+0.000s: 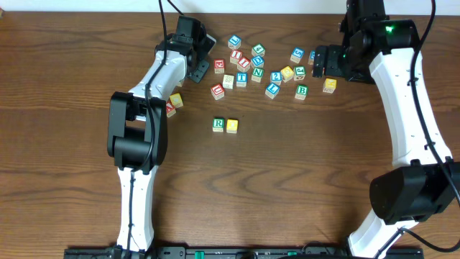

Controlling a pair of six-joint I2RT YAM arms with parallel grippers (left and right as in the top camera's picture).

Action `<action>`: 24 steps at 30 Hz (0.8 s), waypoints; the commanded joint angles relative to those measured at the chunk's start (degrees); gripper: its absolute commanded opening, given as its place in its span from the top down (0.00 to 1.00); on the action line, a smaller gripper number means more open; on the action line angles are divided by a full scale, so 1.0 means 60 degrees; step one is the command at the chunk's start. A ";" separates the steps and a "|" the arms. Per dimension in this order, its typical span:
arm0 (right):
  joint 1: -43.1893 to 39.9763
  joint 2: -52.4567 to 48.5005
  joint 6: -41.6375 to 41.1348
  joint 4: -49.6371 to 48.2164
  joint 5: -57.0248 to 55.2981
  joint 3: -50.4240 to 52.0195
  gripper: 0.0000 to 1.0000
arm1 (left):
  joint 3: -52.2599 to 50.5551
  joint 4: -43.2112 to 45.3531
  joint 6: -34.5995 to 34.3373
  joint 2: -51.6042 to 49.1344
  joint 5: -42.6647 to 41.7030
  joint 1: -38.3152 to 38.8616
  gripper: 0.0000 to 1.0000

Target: Spell out ROBOT

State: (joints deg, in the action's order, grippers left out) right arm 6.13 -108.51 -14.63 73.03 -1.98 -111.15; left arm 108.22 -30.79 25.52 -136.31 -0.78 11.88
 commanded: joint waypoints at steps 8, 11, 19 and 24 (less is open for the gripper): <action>0.0058 -0.0062 0.0087 -0.0011 -0.0120 0.0084 0.01 | -0.0084 -0.0648 -0.2171 -0.0157 -0.0011 -0.0011 0.59; 0.0058 -0.0062 0.0087 -0.0022 -0.0117 0.0084 0.01 | -0.0080 -0.0754 -0.3202 -0.0157 -0.0015 0.0007 0.59; 0.0051 -0.0062 0.0087 -0.0040 -0.0120 0.0084 0.01 | -0.0080 -0.0860 -0.4656 -0.0138 -0.0015 0.0066 0.63; 0.0051 -0.0062 0.0087 -0.0025 -0.0117 0.0084 0.01 | -0.0080 -0.0328 -0.4371 -0.0120 -0.0011 0.0073 0.62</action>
State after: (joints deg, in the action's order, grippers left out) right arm 6.13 -108.51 -14.63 72.84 -2.00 -111.15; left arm 108.22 -34.13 -0.21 -136.31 -0.99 12.12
